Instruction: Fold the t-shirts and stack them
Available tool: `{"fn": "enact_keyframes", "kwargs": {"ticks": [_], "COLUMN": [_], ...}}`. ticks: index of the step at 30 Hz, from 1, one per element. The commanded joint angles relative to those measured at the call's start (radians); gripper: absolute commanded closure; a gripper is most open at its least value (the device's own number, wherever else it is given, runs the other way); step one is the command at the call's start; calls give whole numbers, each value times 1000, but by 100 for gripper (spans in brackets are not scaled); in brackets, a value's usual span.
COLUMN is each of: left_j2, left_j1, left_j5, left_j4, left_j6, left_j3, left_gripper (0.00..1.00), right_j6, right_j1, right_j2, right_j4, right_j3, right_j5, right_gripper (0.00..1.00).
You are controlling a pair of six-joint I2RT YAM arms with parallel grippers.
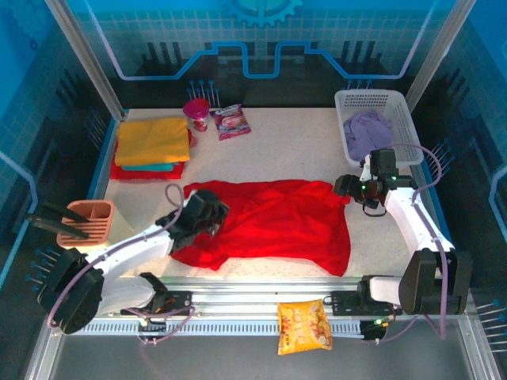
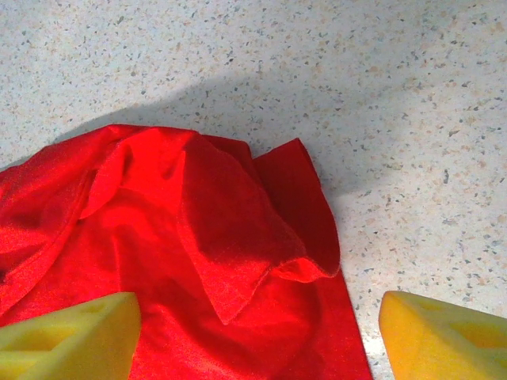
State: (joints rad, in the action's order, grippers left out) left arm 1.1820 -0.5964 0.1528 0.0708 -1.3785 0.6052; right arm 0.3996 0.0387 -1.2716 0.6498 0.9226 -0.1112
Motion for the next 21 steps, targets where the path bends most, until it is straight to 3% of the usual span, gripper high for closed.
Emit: {"fn": "enact_keyframes", "kwargs": {"ticks": [1,5,8,11,12,14,16,19,21], "left_j2": [51,135,191,228,230,226,204,155,129], "left_j1": [30,-11,-95,-111,-112,-113,-112,-91,-69], "left_j5": [-197,-399,-376,-338,-335,-316,-270,-243,-270], "left_j4": [192,363,543,622,628,651,669,650,620], "left_j6": [447,800,981,1022,1034,1046,1045,1014,993], "left_j3": [198,375,461,451,434,413,398,377,368], "left_gripper": [100,100,100,92,85,60,58,31,27], "right_j6": [0,1,2,3,1,-3,-11,-12,-9], "right_j1": [0,0,-2,-3,-6,-5,-5,-5,-5], "right_j2": [8,-4,-11,-18,-20,-20,-19,-20,-22], "right_j4": [-9,-17,-20,-22,-21,-15,-7,-7,-7], "right_j3": [17,24,28,32,35,40,44,48,49], "right_j5": [-30,-36,-38,-41,-41,-37,-29,-28,-36], "right_gripper": [21,21,21,21,21,21,21,21,21]}}
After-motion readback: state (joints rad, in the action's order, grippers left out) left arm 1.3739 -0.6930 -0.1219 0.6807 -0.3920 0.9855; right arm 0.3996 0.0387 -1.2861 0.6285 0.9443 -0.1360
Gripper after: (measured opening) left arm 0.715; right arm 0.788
